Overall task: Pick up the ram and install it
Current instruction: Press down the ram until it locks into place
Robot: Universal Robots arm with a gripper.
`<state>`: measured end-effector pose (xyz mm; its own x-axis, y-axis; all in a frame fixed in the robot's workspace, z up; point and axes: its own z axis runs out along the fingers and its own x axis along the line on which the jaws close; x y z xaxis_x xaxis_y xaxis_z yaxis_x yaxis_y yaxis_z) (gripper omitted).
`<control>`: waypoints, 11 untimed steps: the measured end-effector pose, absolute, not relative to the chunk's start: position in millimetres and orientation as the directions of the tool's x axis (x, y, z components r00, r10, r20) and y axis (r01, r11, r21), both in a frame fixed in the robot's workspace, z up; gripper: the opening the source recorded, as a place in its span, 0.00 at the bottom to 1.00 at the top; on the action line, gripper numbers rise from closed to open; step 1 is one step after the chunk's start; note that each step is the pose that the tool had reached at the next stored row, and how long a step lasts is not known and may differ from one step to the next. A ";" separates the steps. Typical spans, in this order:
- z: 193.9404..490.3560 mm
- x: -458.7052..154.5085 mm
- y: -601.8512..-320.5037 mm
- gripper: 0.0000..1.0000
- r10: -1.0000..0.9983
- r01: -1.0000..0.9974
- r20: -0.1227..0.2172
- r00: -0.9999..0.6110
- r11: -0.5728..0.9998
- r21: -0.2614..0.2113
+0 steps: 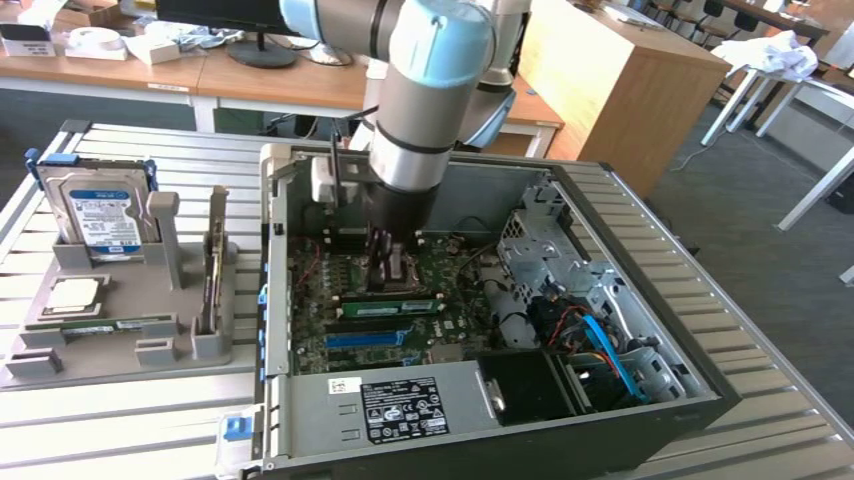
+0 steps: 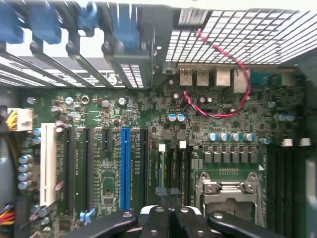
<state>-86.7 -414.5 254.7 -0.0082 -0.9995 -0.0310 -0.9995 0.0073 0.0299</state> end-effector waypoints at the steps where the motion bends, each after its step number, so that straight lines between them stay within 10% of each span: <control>1: 259.0 -86.7 -414.6 0.10 -0.999 -1.000 -0.031 -0.008 0.007 0.030; 11: 303.7 -86.7 -414.5 0.10 -0.999 -1.000 -0.031 -0.008 0.007 0.030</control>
